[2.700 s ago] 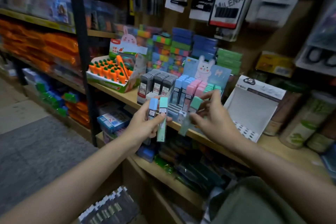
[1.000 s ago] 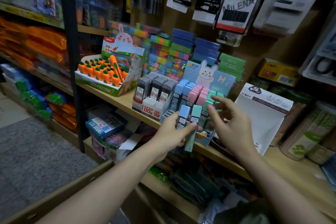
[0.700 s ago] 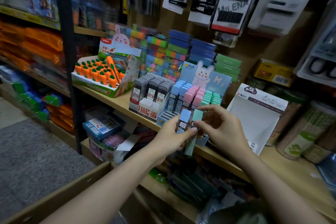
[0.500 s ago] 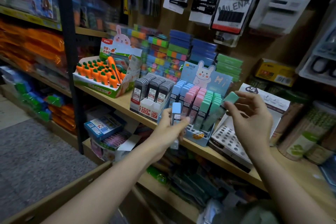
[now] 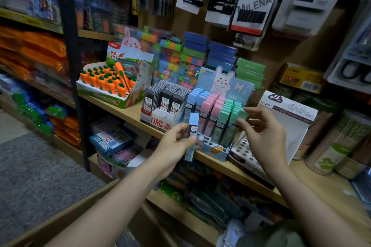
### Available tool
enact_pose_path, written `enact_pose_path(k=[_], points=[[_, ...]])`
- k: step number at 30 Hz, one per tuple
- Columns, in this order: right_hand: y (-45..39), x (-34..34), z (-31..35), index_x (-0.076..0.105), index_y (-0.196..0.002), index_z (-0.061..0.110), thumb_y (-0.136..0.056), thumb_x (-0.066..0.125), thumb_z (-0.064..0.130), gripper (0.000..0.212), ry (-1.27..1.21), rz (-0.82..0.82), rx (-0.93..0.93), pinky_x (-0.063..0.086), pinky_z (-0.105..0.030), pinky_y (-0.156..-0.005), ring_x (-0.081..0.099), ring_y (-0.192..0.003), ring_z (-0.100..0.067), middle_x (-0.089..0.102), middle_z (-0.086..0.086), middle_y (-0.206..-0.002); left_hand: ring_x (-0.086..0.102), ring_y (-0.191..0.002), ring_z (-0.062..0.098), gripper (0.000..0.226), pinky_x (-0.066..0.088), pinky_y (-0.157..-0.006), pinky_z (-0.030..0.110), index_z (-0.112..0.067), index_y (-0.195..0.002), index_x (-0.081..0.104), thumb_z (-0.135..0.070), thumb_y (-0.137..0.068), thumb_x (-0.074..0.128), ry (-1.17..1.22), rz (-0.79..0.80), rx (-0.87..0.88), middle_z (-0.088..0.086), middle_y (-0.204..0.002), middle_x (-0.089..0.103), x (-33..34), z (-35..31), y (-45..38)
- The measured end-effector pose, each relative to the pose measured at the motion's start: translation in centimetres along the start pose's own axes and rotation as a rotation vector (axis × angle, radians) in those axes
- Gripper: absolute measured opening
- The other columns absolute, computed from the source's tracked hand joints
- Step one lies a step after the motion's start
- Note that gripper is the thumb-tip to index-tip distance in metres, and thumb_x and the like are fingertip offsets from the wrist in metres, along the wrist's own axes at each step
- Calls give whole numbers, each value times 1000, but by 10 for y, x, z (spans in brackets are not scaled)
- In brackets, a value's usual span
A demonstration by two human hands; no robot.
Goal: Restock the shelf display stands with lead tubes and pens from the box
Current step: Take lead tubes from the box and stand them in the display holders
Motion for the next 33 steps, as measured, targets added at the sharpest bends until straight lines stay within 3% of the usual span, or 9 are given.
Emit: enact_pose_path(k=[4,7,13,17,21,24,27,30,33], points=[[1,0,-1,62,-101,34,-82,76,18,28,30,15,2,47,-5,-67,63,-83,9,64,22,-85,63,-110,31,25,47,-101,51,-26,-102,64,-4,-91,61,-23,-37,-6,10,-109,67,-1,1,1],[2,8,-2,64,-101,29,-81,76,18,26,74,67,-6,49,-8,-69,64,-81,5,66,19,-82,64,-108,30,25,49,-100,50,-28,-99,63,-5,-91,62,-25,-33,2,8,-106,69,1,-1,1],[2,14,3,70,-95,17,-75,82,14,24,225,14,-73,44,-3,-69,57,-74,1,56,6,-92,67,-105,19,27,53,-95,42,-23,-114,61,-10,-90,65,-63,-48,8,4,-110,69,-2,-3,1],[7,11,6,69,-105,20,-77,80,18,30,262,12,-42,55,-24,-72,55,-74,-4,49,5,-97,65,-106,18,25,54,-91,36,-28,-110,61,-11,-92,63,-61,-78,25,2,-109,69,-3,-8,4],[5,-1,22,59,-116,28,-85,72,25,34,172,-64,-25,55,-29,-67,56,-74,-7,49,9,-98,62,-108,14,25,51,-95,31,-28,-114,60,-15,-93,63,-97,-67,48,1,-112,67,-1,-15,7],[-5,21,51,57,-115,34,-88,65,34,29,78,142,-53,56,-24,-74,60,-85,0,60,16,-99,64,-105,9,30,51,-94,25,-21,-121,61,-12,-92,63,-116,-13,77,0,-112,68,2,-25,7],[-11,57,72,59,-118,29,-85,72,31,36,180,413,-82,54,-19,-78,62,-87,0,63,15,-96,66,-100,6,29,53,-85,19,-18,-118,64,-9,-90,64,-115,27,121,2,-109,69,2,-33,7],[-24,71,81,62,-105,26,-82,76,21,27,217,484,-75,54,-17,-72,64,-77,2,64,12,-88,68,-93,5,22,52,-78,16,-24,-103,68,-8,-87,68,-97,21,172,-6,-95,73,-5,-39,3],[-50,74,89,62,-97,22,-82,76,21,21,189,489,-62,58,-25,-74,66,-76,-1,67,8,-86,67,-97,11,24,53,-78,18,-26,-99,67,-12,-82,75,-79,-102,195,-5,-98,71,-26,-44,-6]])
Point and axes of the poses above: each hand's wrist, its own y-axis away from the middle knuckle, its own x-axis out of the palm, z = x × y, the point moved 7 cm from there along -y, towards the middle knuckle
